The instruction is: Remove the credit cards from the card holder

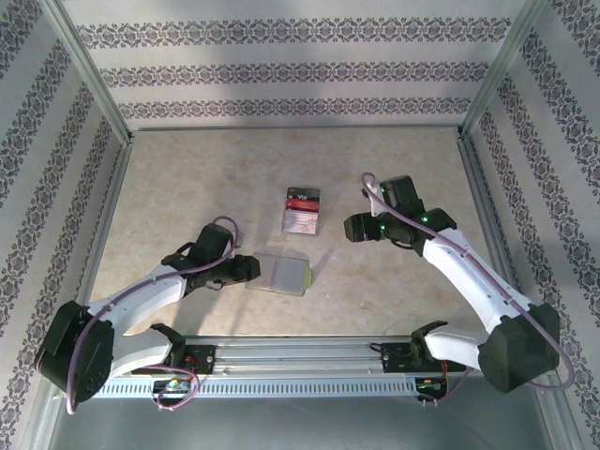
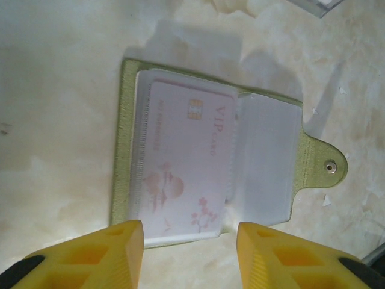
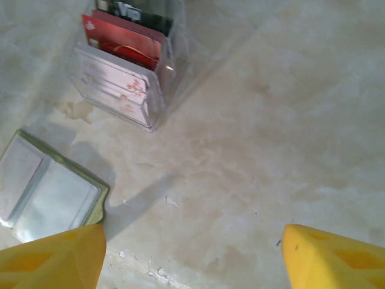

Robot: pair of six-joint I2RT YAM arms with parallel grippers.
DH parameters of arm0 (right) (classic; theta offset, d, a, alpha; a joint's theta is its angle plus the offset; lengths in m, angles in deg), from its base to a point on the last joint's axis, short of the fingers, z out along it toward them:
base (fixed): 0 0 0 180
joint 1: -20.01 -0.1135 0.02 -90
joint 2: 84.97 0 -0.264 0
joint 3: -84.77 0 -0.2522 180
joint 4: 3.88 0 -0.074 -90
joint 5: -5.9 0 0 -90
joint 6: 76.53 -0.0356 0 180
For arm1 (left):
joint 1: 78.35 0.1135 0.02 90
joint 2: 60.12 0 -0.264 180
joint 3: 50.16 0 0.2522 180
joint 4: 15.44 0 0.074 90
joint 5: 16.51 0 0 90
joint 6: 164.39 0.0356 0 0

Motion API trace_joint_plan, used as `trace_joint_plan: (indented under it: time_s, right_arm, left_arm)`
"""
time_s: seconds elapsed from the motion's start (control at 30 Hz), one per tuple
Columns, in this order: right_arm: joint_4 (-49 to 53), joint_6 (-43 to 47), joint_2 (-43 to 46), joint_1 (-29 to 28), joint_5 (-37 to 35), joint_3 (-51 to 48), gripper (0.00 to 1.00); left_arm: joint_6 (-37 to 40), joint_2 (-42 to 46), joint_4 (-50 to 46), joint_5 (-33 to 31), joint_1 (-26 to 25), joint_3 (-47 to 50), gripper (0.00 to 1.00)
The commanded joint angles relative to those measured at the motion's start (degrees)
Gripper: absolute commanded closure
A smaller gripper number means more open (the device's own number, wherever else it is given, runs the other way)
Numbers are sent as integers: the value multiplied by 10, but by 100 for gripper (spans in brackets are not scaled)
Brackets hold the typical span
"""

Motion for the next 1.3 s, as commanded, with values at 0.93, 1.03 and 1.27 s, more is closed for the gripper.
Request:
trace_joint_plan:
  time_s: [0.93,1.03,1.27]
  right_arm:
    - [-45,-53,55,51,40,-64,23]
    - [-45,-53,53,53,43,-66,23]
    - [-47,-51,49,56,44,-69,23]
  left_arm:
    - [22,-138,72,18,-40,-38,69]
    - [23,-153,87,36,-48,-45,70]
    - [24,-179,130,60,-84,-72,70]
